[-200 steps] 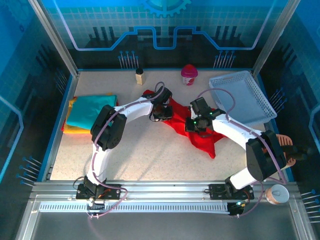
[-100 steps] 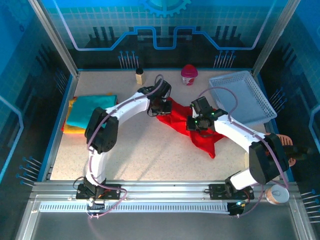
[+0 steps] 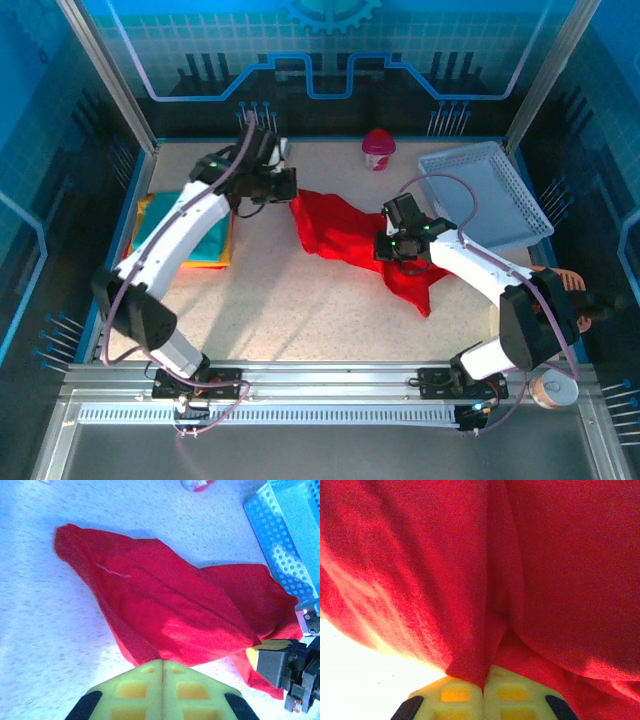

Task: Fold and stack the t-shirts

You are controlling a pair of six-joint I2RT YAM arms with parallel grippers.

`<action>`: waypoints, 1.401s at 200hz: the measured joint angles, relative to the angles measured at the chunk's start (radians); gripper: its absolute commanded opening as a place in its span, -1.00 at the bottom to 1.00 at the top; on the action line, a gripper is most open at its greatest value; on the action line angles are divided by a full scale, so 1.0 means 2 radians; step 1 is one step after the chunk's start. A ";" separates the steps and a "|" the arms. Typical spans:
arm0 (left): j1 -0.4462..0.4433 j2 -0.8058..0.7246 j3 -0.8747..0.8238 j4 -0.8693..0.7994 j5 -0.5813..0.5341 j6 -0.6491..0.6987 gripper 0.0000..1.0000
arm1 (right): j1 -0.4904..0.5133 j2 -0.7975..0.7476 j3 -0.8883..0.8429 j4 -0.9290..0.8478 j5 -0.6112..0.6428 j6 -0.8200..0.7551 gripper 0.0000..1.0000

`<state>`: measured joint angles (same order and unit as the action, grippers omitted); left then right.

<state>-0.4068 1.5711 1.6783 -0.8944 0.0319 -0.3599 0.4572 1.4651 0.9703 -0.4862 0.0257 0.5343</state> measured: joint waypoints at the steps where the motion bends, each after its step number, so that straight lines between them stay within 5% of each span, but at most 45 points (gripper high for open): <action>1: 0.002 -0.002 0.000 -0.001 -0.001 0.001 -1.00 | 0.000 0.000 0.000 0.000 0.000 0.000 -1.00; 72: 0.035 -0.160 -0.068 -0.087 -0.028 0.006 -1.00 | 0.008 0.000 0.014 -0.022 -0.025 -0.046 -1.00; 90: 0.036 -0.205 -0.094 -0.114 -0.041 -0.004 -1.00 | 0.025 0.000 0.018 -0.037 -0.027 -0.063 -0.87; 111: 0.041 -0.257 -0.124 -0.150 -0.057 -0.023 -1.00 | 0.049 0.000 0.021 -0.054 -0.029 -0.080 -0.54; 127: 0.042 -0.292 -0.150 -0.173 -0.071 -0.039 -1.00 | 0.061 -0.001 0.022 -0.065 -0.028 -0.079 -0.11; 145: 0.043 -0.319 -0.185 -0.195 -0.091 -0.054 -1.00 | 0.065 -0.011 0.016 -0.075 -0.013 -0.067 0.61; 161: 0.046 -0.329 -0.220 -0.210 -0.108 -0.067 -1.00 | 0.065 -0.034 -0.001 -0.083 0.011 -0.036 0.88; 184: 0.050 -0.327 -0.253 -0.213 -0.122 -0.071 -1.00 | 0.063 -0.083 -0.036 -0.101 0.046 0.014 0.91; 222: 0.059 -0.326 -0.257 -0.189 -0.130 -0.069 -1.00 | 0.039 -0.161 -0.129 -0.127 0.072 0.116 0.69; 258: 0.063 -0.327 -0.279 -0.155 -0.130 -0.070 -1.00 | 0.036 -0.174 -0.190 -0.138 0.073 0.180 0.62; 280: 0.065 -0.327 -0.294 -0.146 -0.126 -0.069 -1.00 | 0.036 -0.170 -0.201 -0.133 0.065 0.197 0.40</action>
<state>-0.2760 0.9180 1.0904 -1.1873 -0.2207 -0.4988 0.5289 1.1259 0.5690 -0.7513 0.1551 0.9276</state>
